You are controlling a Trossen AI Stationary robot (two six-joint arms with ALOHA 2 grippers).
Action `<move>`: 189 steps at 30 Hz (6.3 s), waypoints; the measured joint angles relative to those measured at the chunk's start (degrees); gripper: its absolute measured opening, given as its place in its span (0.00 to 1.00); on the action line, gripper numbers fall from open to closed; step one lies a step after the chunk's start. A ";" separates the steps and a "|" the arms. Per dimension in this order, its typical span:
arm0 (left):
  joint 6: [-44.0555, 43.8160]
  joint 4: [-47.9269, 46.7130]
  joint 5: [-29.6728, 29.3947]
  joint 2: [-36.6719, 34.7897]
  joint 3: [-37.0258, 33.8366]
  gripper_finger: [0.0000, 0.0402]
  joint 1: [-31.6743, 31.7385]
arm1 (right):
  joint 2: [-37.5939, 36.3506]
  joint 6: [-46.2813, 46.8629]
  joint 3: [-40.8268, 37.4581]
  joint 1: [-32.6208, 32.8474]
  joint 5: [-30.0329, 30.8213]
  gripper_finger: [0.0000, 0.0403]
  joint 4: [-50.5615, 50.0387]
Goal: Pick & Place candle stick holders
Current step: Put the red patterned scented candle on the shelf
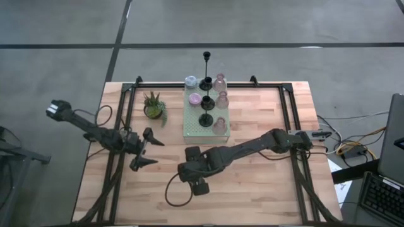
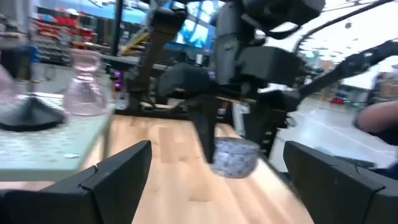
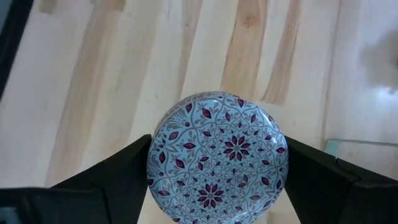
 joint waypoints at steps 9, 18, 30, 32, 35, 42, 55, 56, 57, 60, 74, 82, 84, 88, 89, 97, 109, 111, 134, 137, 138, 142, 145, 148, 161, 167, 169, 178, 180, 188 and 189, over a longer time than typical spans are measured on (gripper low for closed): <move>-3.16 4.71 1.06 2.08 0.09 0.92 -1.43 | 0.00 2.12 -4.55 0.04 -3.14 0.76 5.64; -3.31 4.91 0.97 1.99 0.11 0.92 -1.42 | 0.19 4.80 -12.84 0.15 -2.94 0.76 10.49; -3.23 4.91 0.92 1.97 0.15 0.92 -1.42 | 0.31 5.47 -19.43 -0.95 -3.63 0.76 17.36; -3.23 4.90 0.92 1.97 0.15 0.92 -1.42 | 0.28 5.63 -19.95 -1.14 -3.60 0.76 17.78; -3.23 4.91 0.92 1.97 0.15 0.92 -1.42 | 0.28 5.68 -20.73 -1.48 -3.58 0.76 18.41; -3.24 4.89 0.91 1.97 0.15 0.92 -1.42 | 0.28 5.70 -21.81 -1.64 -3.58 0.78 19.40; -3.24 4.76 0.90 1.99 0.15 0.92 -1.42 | 0.28 5.65 -22.20 -1.62 -2.76 0.86 21.62; -3.26 4.73 0.90 1.99 0.15 0.92 -1.42 | 0.28 5.51 -21.76 -1.62 -2.75 0.87 21.31; -3.35 4.73 0.90 1.99 0.15 0.92 -1.42 | 0.28 5.21 -21.16 -1.62 -2.76 0.88 20.85; -4.16 4.73 0.89 2.00 0.15 0.92 -1.42 | 0.23 4.46 -18.69 -1.37 -2.77 0.90 17.78; -5.17 4.91 -0.20 4.62 1.95 0.92 -1.40 | 0.02 3.04 -12.00 1.62 3.61 0.66 3.56; -5.17 4.95 -2.55 8.32 3.50 0.92 -1.40 | -1.62 2.80 -11.52 1.79 3.48 0.14 -1.43; -5.17 4.93 -2.55 9.44 4.17 0.92 -1.42 | -2.57 2.65 -12.14 1.79 3.07 0.06 -1.33; -5.17 4.93 -2.55 11.59 5.00 0.92 -1.42 | -7.20 2.70 -15.87 1.81 3.09 0.03 0.49; -5.19 4.95 -2.57 12.09 5.10 0.92 -1.42 | -8.88 2.70 -17.45 1.89 3.11 0.02 1.47; -6.77 5.38 -1.82 16.06 6.06 0.92 -1.40 | -28.67 2.83 -40.21 2.97 3.17 0.02 21.90; -7.41 -3.07 -0.51 25.45 17.97 0.92 -1.44 | -62.24 2.43 -78.18 3.96 4.81 0.02 54.83; -7.31 -8.39 -2.10 27.61 21.87 0.92 -1.44 | -66.62 3.00 -83.16 3.91 5.08 0.02 58.61; -6.14 -24.61 -4.67 50.60 41.79 0.92 -1.03 | -103.24 -0.64 -119.78 0.00 3.22 0.02 75.43; -6.16 -27.30 -4.32 52.22 43.34 0.92 -1.02 | -106.37 -0.64 -122.88 0.00 3.19 0.02 76.94; -6.18 -28.52 -4.16 52.73 43.87 0.92 -1.02 | -107.31 -0.62 -123.86 0.00 3.19 0.02 76.88; -7.07 -30.55 -3.53 55.10 45.50 0.92 -1.02 | -109.68 0.09 -126.87 0.00 3.52 0.02 76.93; -7.68 -30.82 -2.38 57.19 46.65 0.92 -1.02 | -110.81 1.13 -128.46 0.00 4.50 0.02 77.12; -7.69 -31.69 -2.31 58.91 47.55 0.92 -1.02 | -111.73 -0.58 -129.97 0.00 4.58 0.02 78.12; -8.65 -32.01 -2.20 65.16 49.20 0.92 -0.98 | -113.42 -1.87 -132.12 0.01 4.62 0.02 81.02; -9.35 -31.63 -1.87 67.23 49.44 0.92 -0.80 | -113.39 -1.88 -132.12 0.01 4.66 0.02 80.96; -9.80 -30.81 -1.86 67.99 49.42 0.92 -0.66 | -113.39 -1.62 -132.12 0.00 4.70 0.02 80.48; -10.22 -30.78 -1.33 70.47 49.63 0.92 -0.48 | -113.43 -0.34 -132.12 0.00 4.75 0.02 79.24; -10.29 -30.64 -1.33 70.66 49.63 0.92 -0.43 | -113.46 -0.48 -132.12 0.01 4.74 0.02 79.23; -10.53 -30.21 -1.43 70.80 49.63 0.91 -0.32 | -113.44 -1.63 -132.12 0.00 6.54 0.02 78.26; -10.53 -30.24 -1.44 70.80 49.63 0.90 -0.32 | -113.40 -1.49 -132.12 0.02 6.52 0.02 78.24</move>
